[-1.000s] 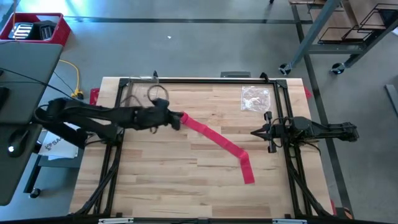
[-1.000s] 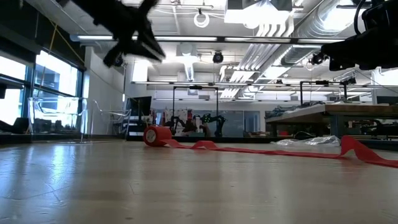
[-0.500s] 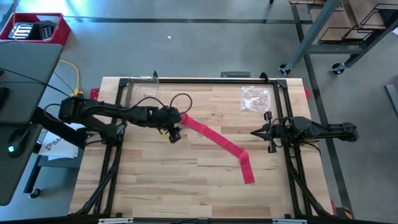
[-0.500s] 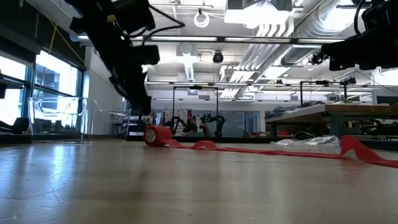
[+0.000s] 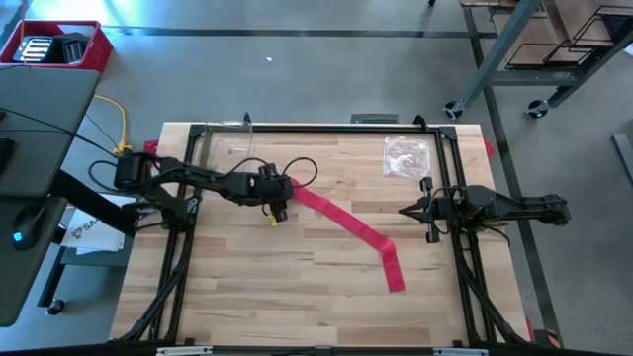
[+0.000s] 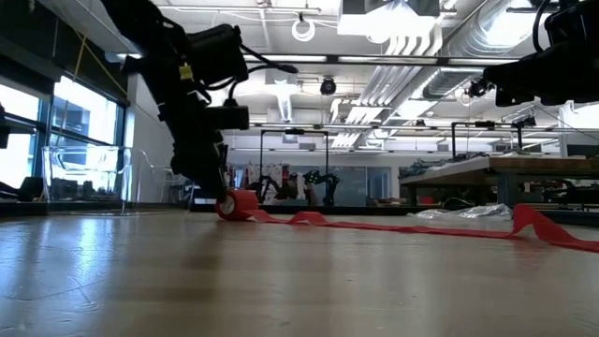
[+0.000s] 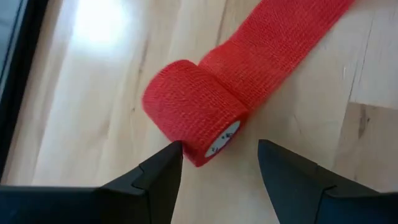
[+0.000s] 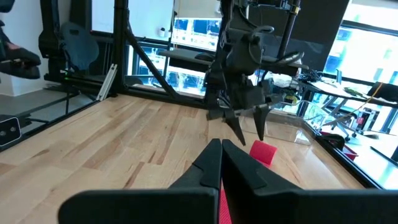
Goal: Roll bandage
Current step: Roll the red bandage
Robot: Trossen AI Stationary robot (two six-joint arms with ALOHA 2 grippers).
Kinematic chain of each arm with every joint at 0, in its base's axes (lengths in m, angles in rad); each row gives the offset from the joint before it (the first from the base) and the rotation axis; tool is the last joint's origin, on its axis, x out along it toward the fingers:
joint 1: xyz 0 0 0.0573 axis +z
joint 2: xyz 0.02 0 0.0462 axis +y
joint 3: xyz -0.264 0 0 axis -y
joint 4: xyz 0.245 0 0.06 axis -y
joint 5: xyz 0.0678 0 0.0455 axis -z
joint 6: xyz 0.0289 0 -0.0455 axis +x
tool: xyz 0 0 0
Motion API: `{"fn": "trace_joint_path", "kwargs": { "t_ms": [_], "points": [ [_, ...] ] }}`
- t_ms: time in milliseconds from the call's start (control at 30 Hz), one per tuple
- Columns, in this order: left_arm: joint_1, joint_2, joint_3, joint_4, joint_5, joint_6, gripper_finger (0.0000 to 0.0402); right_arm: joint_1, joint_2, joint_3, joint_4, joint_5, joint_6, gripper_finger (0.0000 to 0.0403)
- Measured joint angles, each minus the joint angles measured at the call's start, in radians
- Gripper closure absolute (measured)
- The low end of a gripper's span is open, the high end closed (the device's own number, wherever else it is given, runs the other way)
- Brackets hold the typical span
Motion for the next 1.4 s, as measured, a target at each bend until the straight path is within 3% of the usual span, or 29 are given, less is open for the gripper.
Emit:
{"fn": "trace_joint_path", "kwargs": {
  "t_ms": [233, 600, 933, 1200, 1400],
  "points": [
    [0.0, 0.052, 0.0, 0.07, -0.045, -0.013, 0.02, 0.0, 0.0, 0.0, 0.0, 0.0, 0.0, 0.0402],
    [0.0, 0.091, 0.0, 0.154, -0.109, -0.172, 0.0226, 0.0, 0.0, 0.0, 0.0, 0.0, 0.0, 0.0402],
    [0.017, 0.091, 0.0, 0.241, -0.136, -0.201, 0.0295, 0.0, 0.0, 0.0, 0.0, 0.0, 0.0, 0.0402],
    [0.033, 0.059, 0.003, 0.235, -0.131, -0.143, 0.0389, 0.0, 0.0, 0.0, 0.0, 0.0, 0.0, 0.0402],
    [0.032, -0.05, 0.063, 0.155, -0.137, -0.05, 0.0396, 0.0, 0.0, 0.0, 0.0, 0.0, 0.0, 0.0402]
  ]
}}
